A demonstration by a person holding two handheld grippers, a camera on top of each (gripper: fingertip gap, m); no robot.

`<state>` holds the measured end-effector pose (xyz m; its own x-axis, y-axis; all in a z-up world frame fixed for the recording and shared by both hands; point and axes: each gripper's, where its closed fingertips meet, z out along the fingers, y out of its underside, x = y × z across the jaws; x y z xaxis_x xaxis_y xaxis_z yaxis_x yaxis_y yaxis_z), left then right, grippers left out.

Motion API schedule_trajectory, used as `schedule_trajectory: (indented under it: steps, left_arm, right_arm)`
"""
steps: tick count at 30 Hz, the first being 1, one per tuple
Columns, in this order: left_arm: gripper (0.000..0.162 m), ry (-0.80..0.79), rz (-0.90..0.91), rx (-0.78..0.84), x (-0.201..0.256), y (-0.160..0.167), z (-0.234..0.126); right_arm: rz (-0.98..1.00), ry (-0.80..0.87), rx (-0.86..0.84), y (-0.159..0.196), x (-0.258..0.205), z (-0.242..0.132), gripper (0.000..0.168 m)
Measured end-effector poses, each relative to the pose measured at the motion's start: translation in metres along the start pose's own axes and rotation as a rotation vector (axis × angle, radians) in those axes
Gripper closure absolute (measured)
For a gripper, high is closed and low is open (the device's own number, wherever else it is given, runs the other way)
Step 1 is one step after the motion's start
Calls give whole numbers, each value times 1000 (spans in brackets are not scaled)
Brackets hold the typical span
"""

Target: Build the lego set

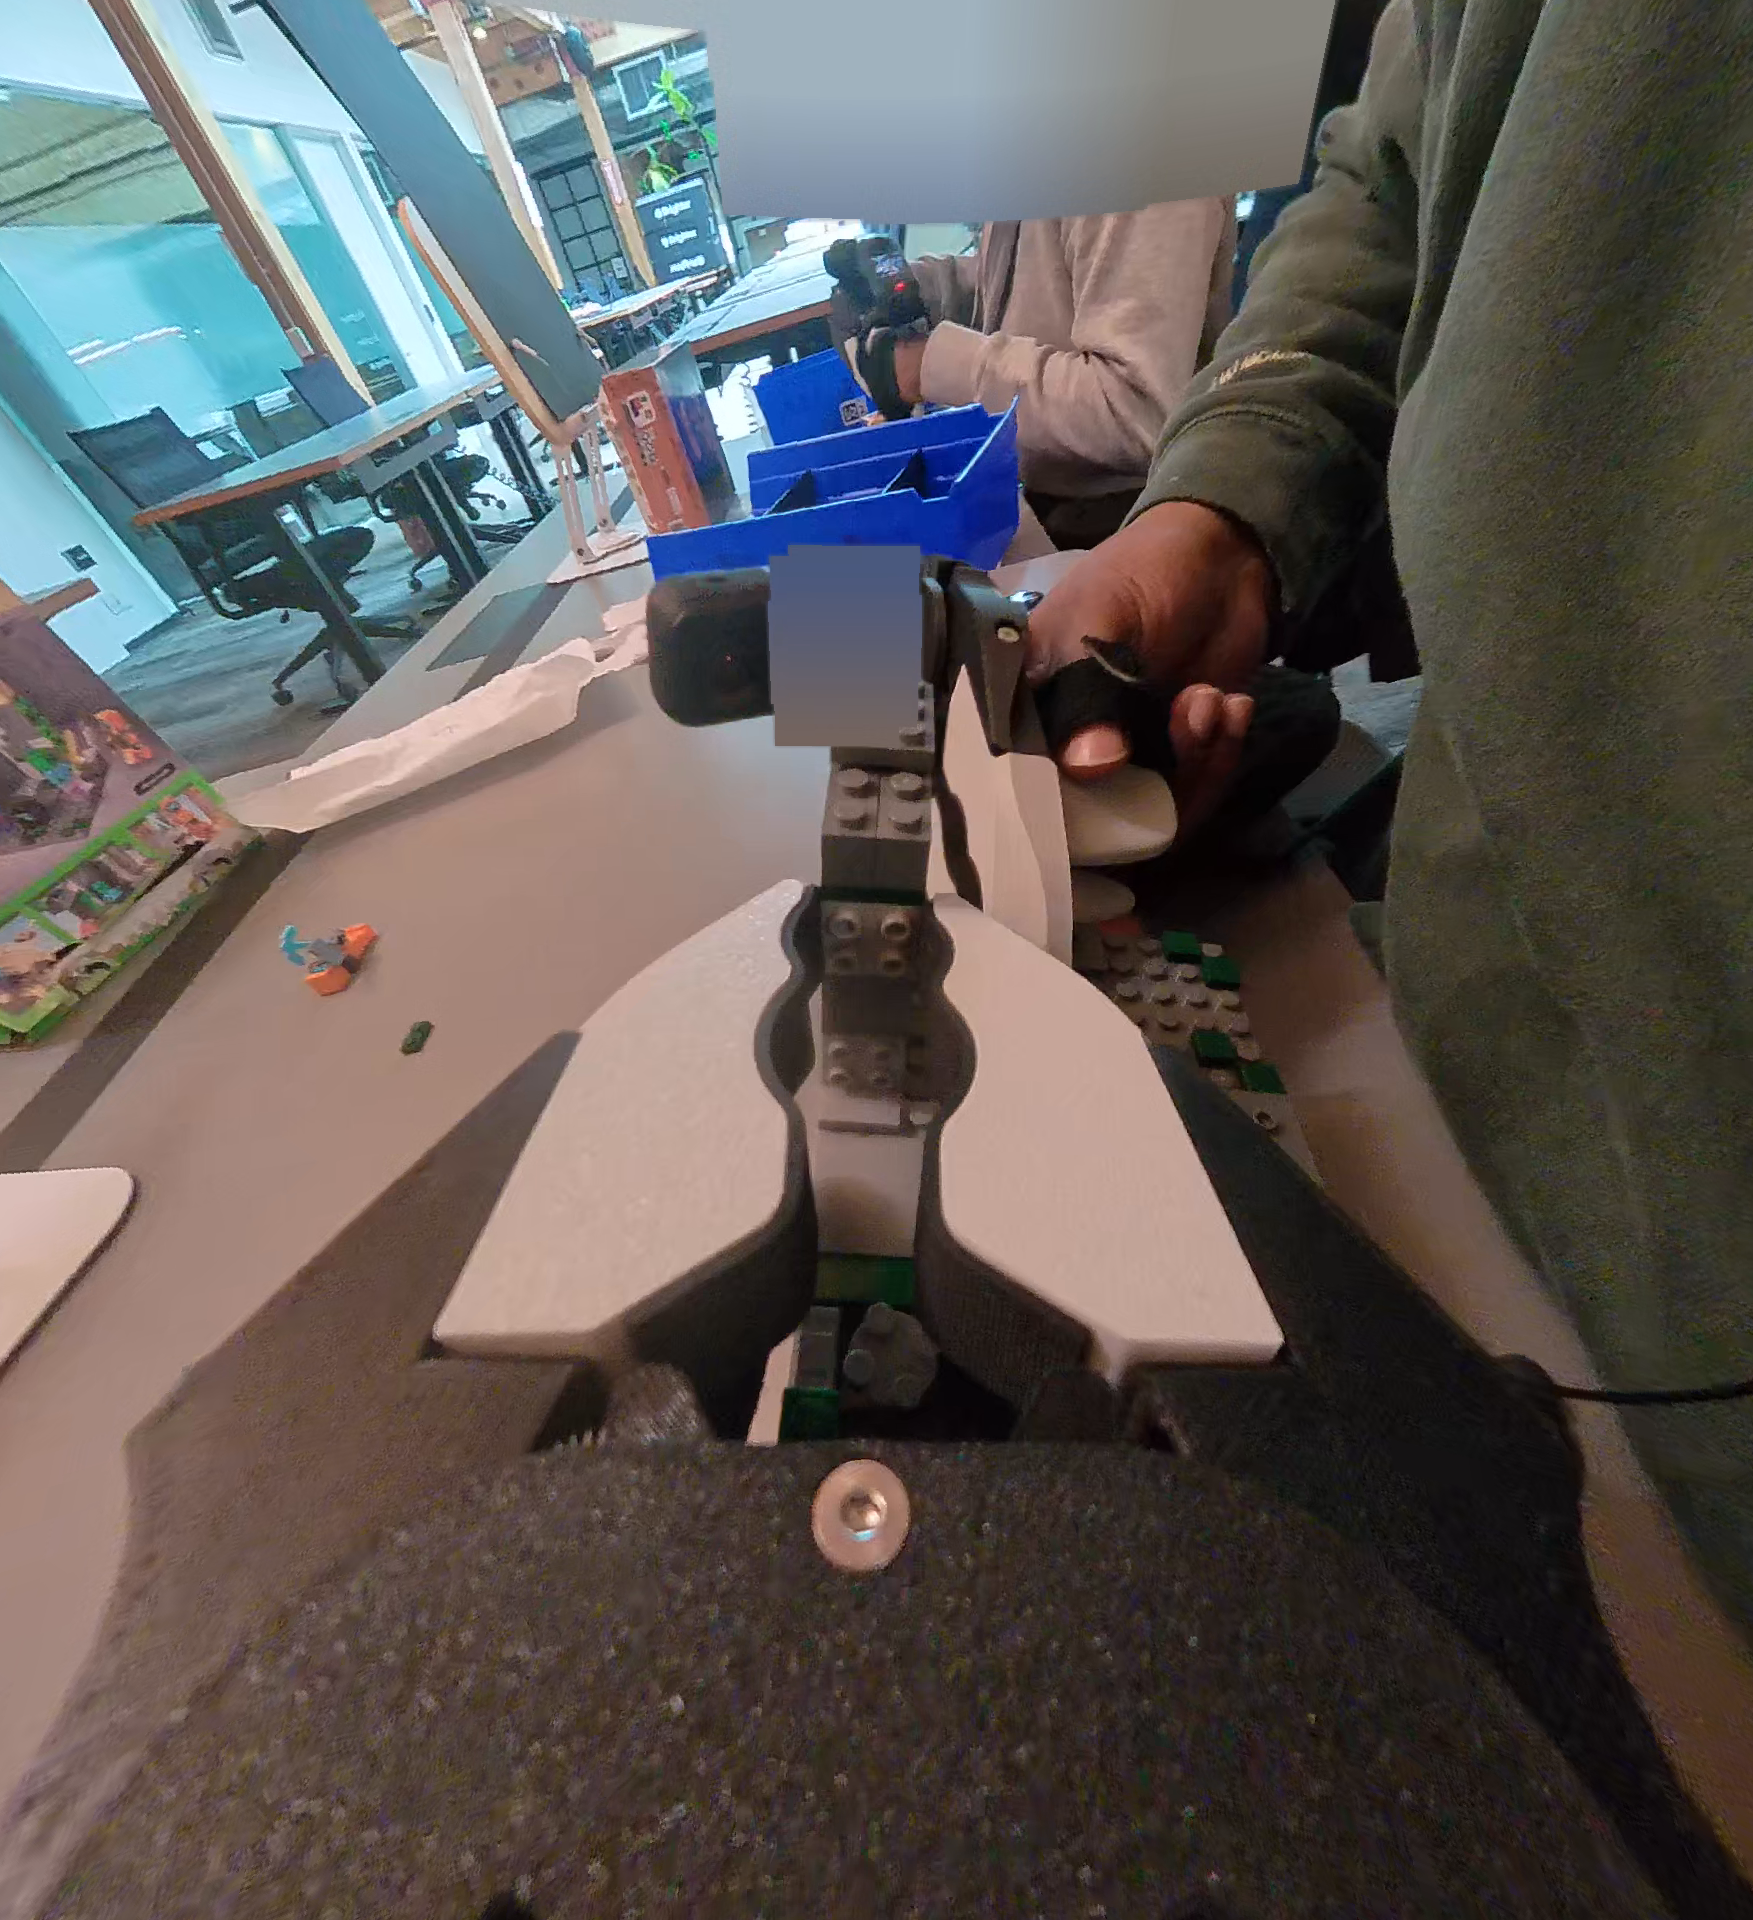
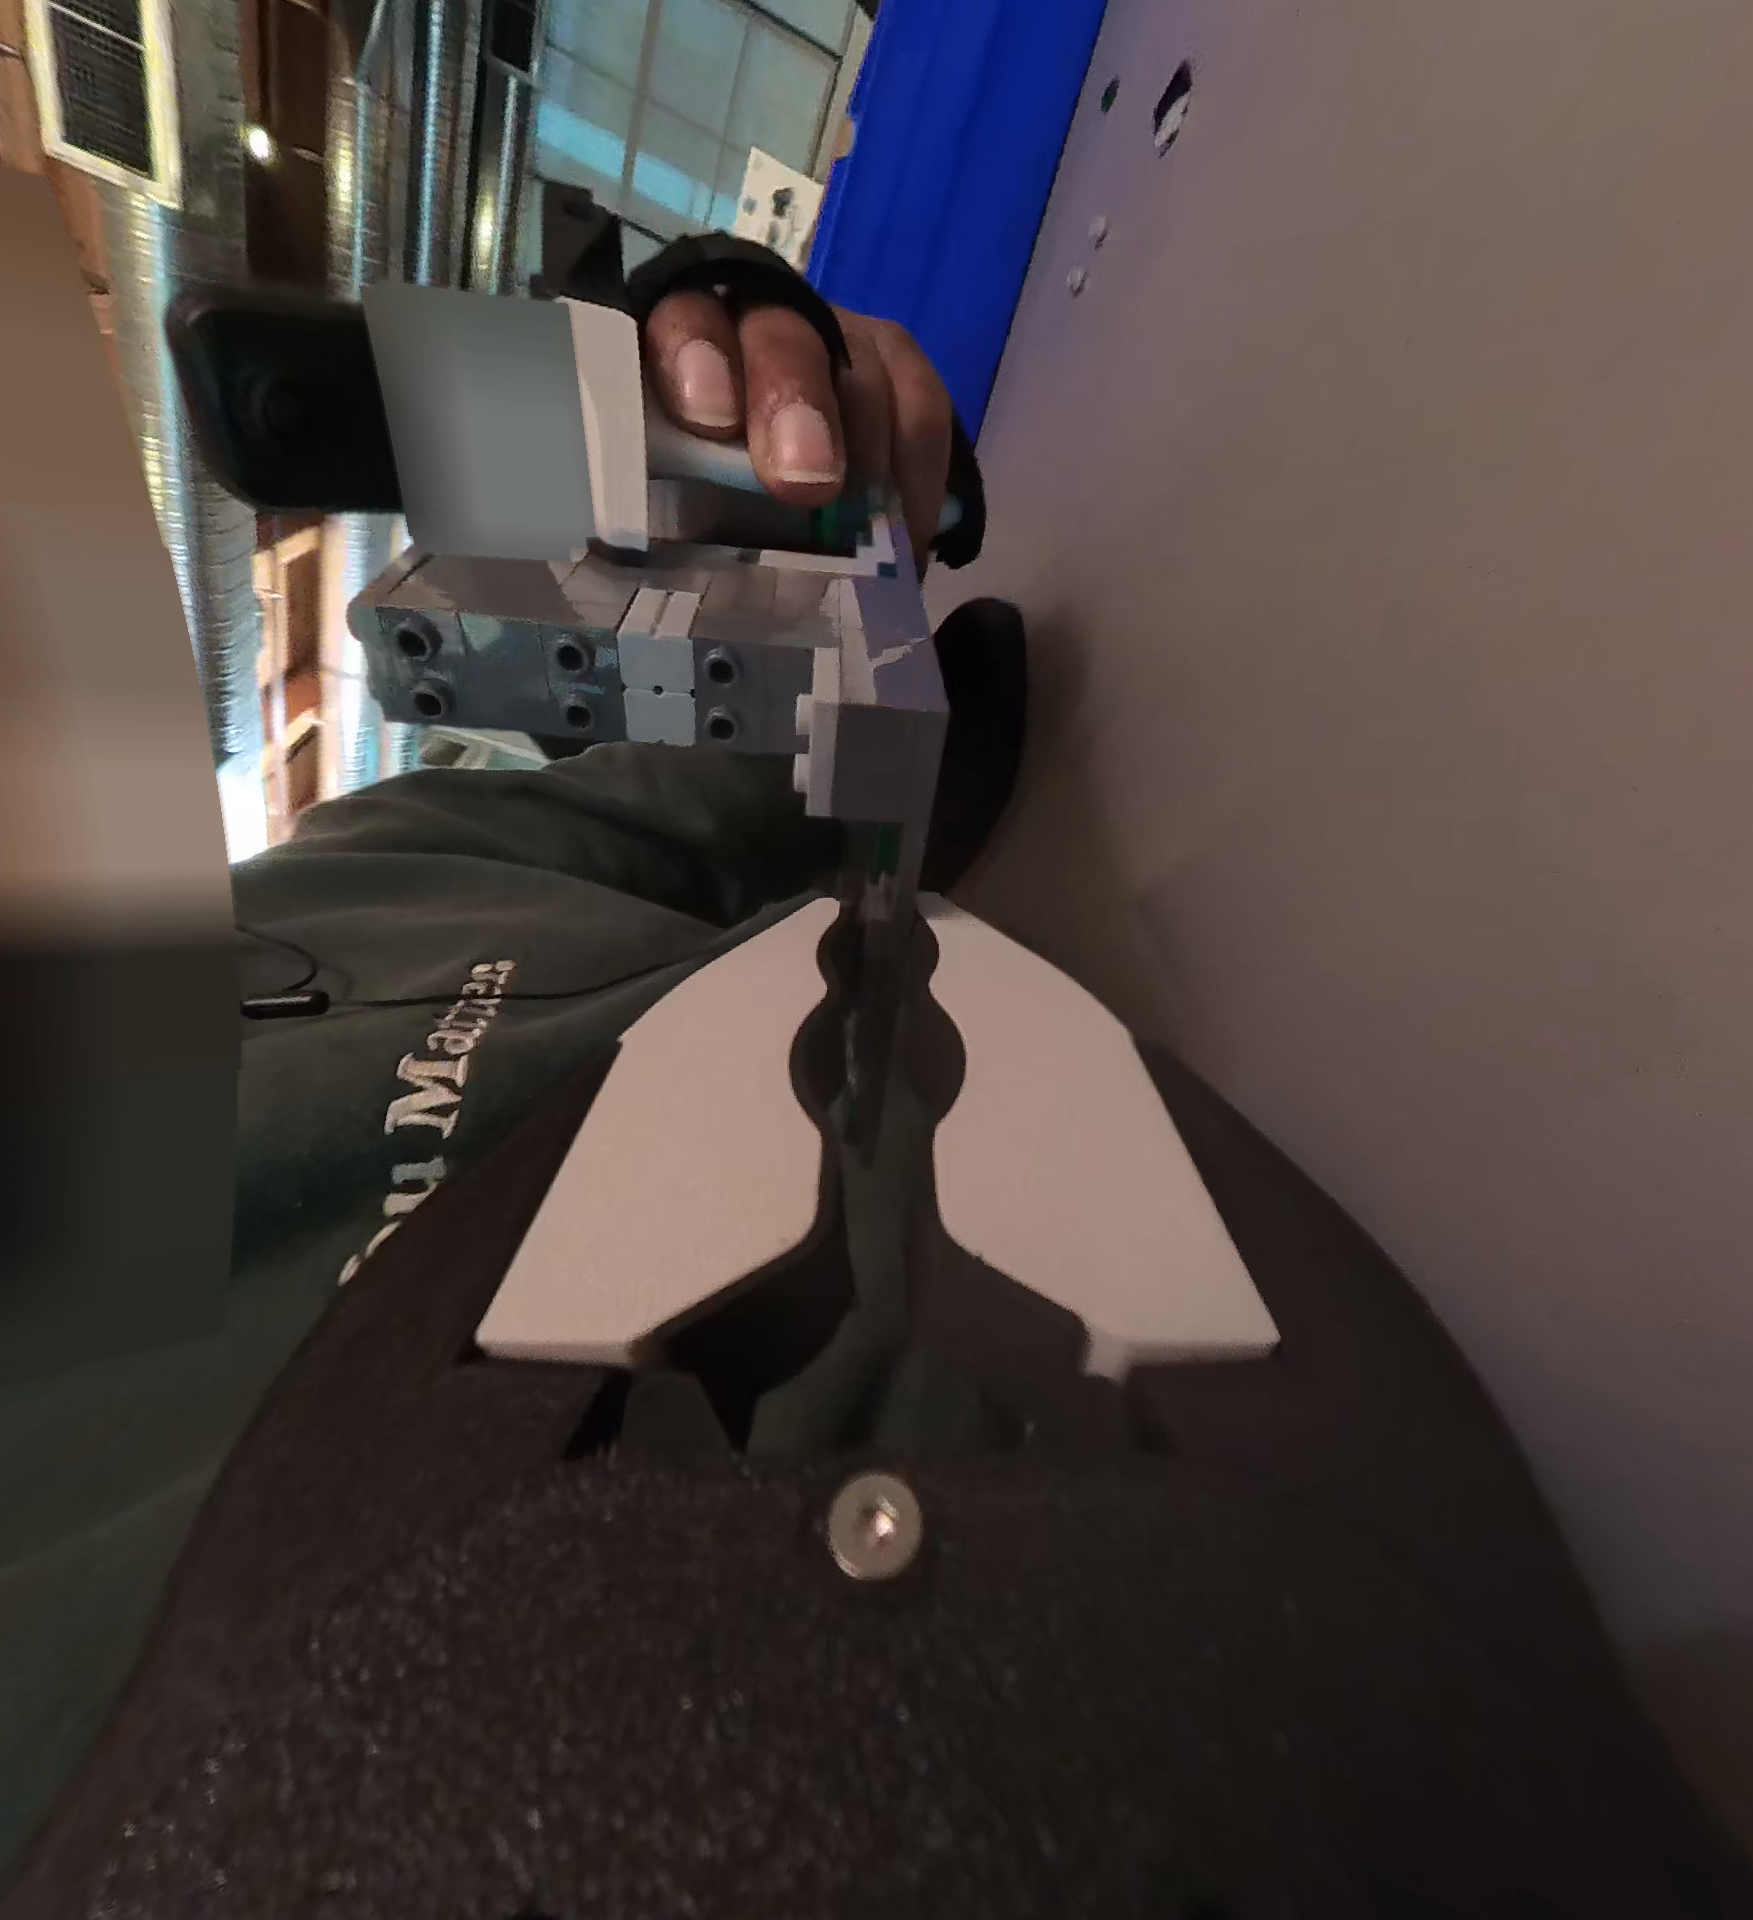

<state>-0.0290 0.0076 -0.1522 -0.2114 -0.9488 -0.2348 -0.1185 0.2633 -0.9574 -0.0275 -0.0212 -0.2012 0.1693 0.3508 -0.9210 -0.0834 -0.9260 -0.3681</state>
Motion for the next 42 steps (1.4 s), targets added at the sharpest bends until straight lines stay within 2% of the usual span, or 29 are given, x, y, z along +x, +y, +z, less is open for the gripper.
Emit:
schedule_trajectory:
  steps: [3,5,7,12,15,19,28,36,37,40,42]
  left_arm:
    - [145,-25,1,-2,-5,-2,-1]
    - [145,-47,20,-10,-8,-2,0]
    - [145,-58,30,-16,-9,-3,2]
    - [145,-85,63,-10,-11,-11,2]
    - [145,-93,81,-12,-10,-14,3]
    - [145,-95,86,-25,-10,-14,3]
    - [145,-87,86,-50,-9,-8,5]
    - [145,-96,94,-42,-13,-10,2]
    - [145,-98,92,-36,-13,-12,1]
    - [145,-116,107,-44,-17,-13,-2]
    - [145,-111,94,-36,-17,-14,-2]
  right_arm:
    - [-8,10,30,-7,-1,1,159]
    - [-7,-3,53,-12,-4,3,146]
    - [-17,-4,65,-15,-6,8,141]
    - [-47,13,91,-22,-4,16,143]
    - [-70,-11,105,-25,-8,18,157]
    - [-94,2,117,-27,-8,17,160]
    - [-136,39,95,-25,0,16,161]
    - [-84,-33,99,-27,-5,20,160]
    - [-89,-35,99,-28,-6,19,158]
    - [-81,-55,96,-29,-11,18,139]
    - [-92,-44,91,-27,-11,18,139]
